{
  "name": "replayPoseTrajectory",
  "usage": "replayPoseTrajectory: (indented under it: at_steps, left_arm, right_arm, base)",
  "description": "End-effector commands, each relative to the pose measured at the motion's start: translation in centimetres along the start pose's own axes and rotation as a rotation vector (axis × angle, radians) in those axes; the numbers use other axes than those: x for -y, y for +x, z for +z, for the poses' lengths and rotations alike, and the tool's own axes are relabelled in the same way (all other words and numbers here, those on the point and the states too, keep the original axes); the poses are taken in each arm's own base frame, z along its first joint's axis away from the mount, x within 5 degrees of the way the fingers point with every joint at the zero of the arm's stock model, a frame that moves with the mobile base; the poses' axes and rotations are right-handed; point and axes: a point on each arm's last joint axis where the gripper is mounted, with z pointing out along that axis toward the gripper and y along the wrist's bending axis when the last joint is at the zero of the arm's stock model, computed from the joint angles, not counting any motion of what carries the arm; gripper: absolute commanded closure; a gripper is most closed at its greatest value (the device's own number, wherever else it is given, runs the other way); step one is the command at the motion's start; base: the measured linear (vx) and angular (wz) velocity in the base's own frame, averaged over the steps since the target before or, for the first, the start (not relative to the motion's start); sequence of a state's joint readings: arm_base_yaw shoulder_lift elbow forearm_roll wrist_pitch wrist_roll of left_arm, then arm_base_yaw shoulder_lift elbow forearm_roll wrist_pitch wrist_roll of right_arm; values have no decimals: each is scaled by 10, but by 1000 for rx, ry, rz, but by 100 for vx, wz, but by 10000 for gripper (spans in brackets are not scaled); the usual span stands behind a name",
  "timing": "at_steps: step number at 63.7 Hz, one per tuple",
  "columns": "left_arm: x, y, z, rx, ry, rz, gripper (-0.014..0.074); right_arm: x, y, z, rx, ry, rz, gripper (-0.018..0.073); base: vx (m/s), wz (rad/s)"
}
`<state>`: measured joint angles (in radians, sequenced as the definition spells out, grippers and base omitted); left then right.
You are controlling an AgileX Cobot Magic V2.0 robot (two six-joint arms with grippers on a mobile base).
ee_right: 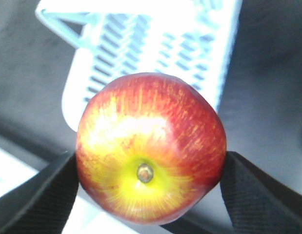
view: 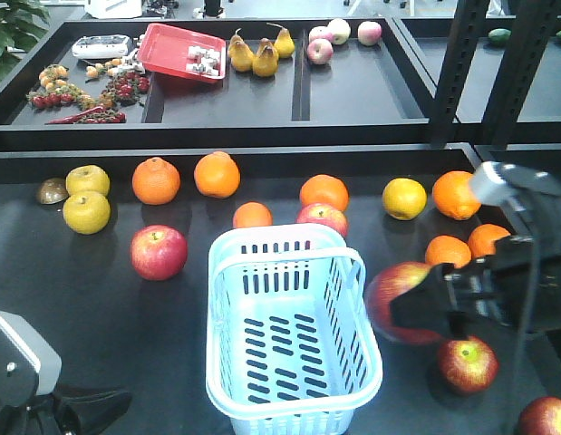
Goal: Pick three apples into basket with both arms
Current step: 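Carry the apple over the basket and release it inside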
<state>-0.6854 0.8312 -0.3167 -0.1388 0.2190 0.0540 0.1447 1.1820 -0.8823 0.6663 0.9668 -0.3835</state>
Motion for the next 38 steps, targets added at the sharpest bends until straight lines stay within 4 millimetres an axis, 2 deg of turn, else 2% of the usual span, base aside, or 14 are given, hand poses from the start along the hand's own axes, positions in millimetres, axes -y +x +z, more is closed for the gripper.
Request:
replayPoseTrajectory:
  at_steps: [1, 11, 22, 30, 38]
  left_arm:
    - [1, -15, -4, 107, 2, -20, 603]
    - [1, -15, -4, 107, 2, -20, 603]
    - [1, -15, -4, 107, 2, -20, 603]
    - [1, -15, -4, 106, 2, -20, 603]
    - [1, -15, -4, 106, 2, -20, 603]
  right_arm:
    - [-5, -18, 8, 79, -97, 5, 544]
    - [-14, -21, 44, 18, -158, -55, 517]
    - [-19, -26, 73, 40, -86, -131, 426]
    - [-17, -28, 83, 42, -80, -135, 259]
    - [-16, -27, 86, 29, -79, -135, 50]
  base:
    - [0, 0]
    - [0, 0]
    - [0, 0]
    - [0, 0]
    - [0, 0]
